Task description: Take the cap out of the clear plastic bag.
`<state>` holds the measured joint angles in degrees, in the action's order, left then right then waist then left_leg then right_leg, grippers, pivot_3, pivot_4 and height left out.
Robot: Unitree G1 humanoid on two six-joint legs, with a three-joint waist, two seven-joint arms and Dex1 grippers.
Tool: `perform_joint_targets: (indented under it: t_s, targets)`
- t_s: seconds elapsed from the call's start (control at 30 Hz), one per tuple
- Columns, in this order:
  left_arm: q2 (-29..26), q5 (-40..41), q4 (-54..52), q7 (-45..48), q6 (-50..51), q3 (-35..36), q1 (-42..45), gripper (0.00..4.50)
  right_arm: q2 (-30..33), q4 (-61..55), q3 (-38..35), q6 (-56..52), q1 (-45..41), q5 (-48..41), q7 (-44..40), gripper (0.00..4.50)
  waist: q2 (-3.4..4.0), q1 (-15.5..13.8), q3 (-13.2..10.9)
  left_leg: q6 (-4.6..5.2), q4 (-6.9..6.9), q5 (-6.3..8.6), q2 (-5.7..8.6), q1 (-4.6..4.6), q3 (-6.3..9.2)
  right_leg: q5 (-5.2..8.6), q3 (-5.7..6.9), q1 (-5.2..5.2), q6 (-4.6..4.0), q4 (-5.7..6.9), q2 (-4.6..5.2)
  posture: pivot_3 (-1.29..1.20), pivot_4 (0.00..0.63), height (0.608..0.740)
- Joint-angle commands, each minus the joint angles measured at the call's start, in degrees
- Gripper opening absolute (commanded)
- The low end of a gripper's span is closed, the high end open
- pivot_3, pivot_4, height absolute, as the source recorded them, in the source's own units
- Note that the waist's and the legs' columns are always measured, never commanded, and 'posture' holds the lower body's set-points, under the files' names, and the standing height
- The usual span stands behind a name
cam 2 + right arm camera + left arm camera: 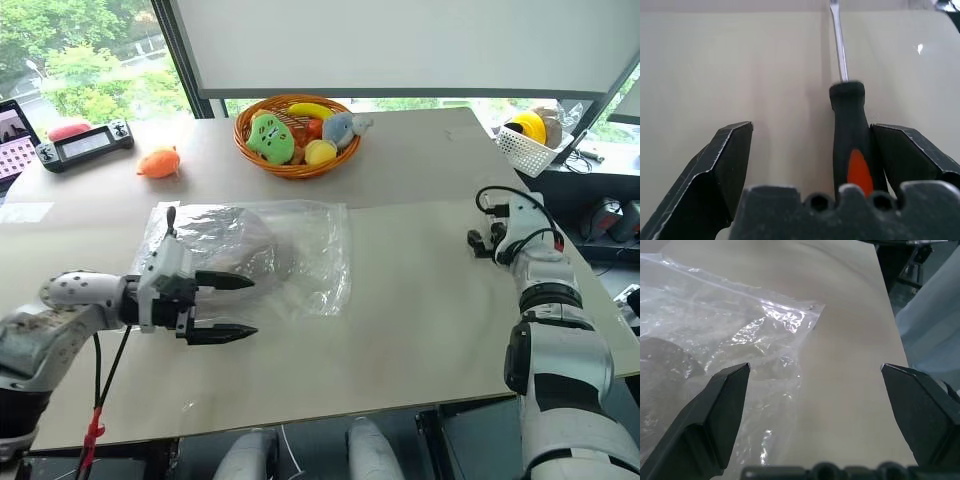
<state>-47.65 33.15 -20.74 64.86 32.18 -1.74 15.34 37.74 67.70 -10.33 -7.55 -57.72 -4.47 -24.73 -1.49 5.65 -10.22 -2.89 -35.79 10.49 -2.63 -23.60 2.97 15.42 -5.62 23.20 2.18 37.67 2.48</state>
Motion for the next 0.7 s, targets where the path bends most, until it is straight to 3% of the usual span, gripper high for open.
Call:
perform_joint_targets:
  t_s: [0.03, 0.1, 0.17, 0.23, 0.37, 0.47, 0.6, 0.7]
  targets:
    - [3.1, -3.8, -3.4, -3.1, -5.4, -1.8, -1.6, 4.5, 1.8, -18.5, -3.1, -3.9, 3.0, -6.1, -7.2, 4.47, 0.09, -0.2, -0.1, 0.0, 0.01, 0.0, 0.0, -0.02, 0.02, 0.0, 0.02, 0.01, 0.0, 0.01, 0.0, 0.0, 0.15, 0.735]
    - [5.0, -5.5, -4.3, -4.9, -6.9, -2.9, -2.7, 4.5, 2.2, -31.9, -4.3, -9.1, 8.6, -9.3, -9.2, 4.47, 0.09, -0.5, -0.1, 0.0, 0.02, 0.0, -0.02, -0.02, 0.08, 0.0, 0.06, 0.01, 0.0, 0.04, -0.02, 0.0, 0.15, 0.735]
    - [8.5, -9.8, -5.2, -9.5, -10.8, -5.2, -5.0, 4.5, 2.8, -59.5, -8.2, -20.2, 20.7, -22.9, -13.6, 4.47, 0.11, -1.6, 0.0, 0.0, 0.0, 0.0, -0.01, -0.04, 0.1, 0.01, 0.06, -0.01, 0.01, 0.03, -0.01, 0.0, 0.15, 0.735]
    - [11.0, -13.9, -4.7, -12.7, -14.9, -6.5, -6.2, 4.5, 3.2, -79.6, -11.5, -29.3, 30.9, -36.7, -16.1, 4.47, 0.24, -2.8, 0.0, 0.07, 0.0, 0.04, 0.01, -0.18, 0.21, 0.05, 0.08, -0.02, 0.07, -0.01, -0.01, 0.0, 0.15, 0.735]
    - [14.3, -18.1, -1.6, -16.2, -19.7, -6.9, -7.0, 4.5, 5.4, -104.2, -13.0, -38.2, 51.4, -53.9, -19.9, 4.47, 0.23, -4.0, 0.0, 0.29, -0.2, 0.17, 0.03, -0.25, 0.2, 0.07, 0.04, -0.08, 0.1, -0.02, -0.01, 0.0, 0.15, 0.735]
    - [15.7, -19.9, 0.9, -17.2, -22.4, -7.4, -6.7, 4.5, 5.9, -112.4, -11.6, -38.5, 60.6, -55.7, -18.9, 4.47, 0.21, -4.2, 0.0, 0.29, -0.37, 0.17, 0.04, 0.03, 0.15, 0.33, 0.01, -0.43, 0.55, -0.08, -0.01, 0.0, 0.15, 0.735]
    - [16.7, -20.9, 2.1, -17.8, -24.0, -7.7, -5.8, 4.5, 5.4, -114.9, -10.1, -37.3, 63.1, -55.4, -16.3, 4.47, 0.17, -3.4, 0.1, 0.28, -0.61, 0.16, 0.03, 0.42, 0.06, 0.38, -0.07, -0.88, 0.57, -0.19, -0.01, 0.0, 0.15, 0.735]
    - [16.9, -21.8, 3.2, -15.9, -25.0, -9.9, -4.5, 4.5, 7.4, -114.1, -5.4, -36.1, 62.2, -46.7, -14.7, 4.47, 0.1, -3.2, 0.1, 0.3, -0.65, 0.11, 0.02, 0.46, 0.06, 0.46, -0.07, -0.92, 0.38, -0.14, -0.02, 0.0, 0.15, 0.735]
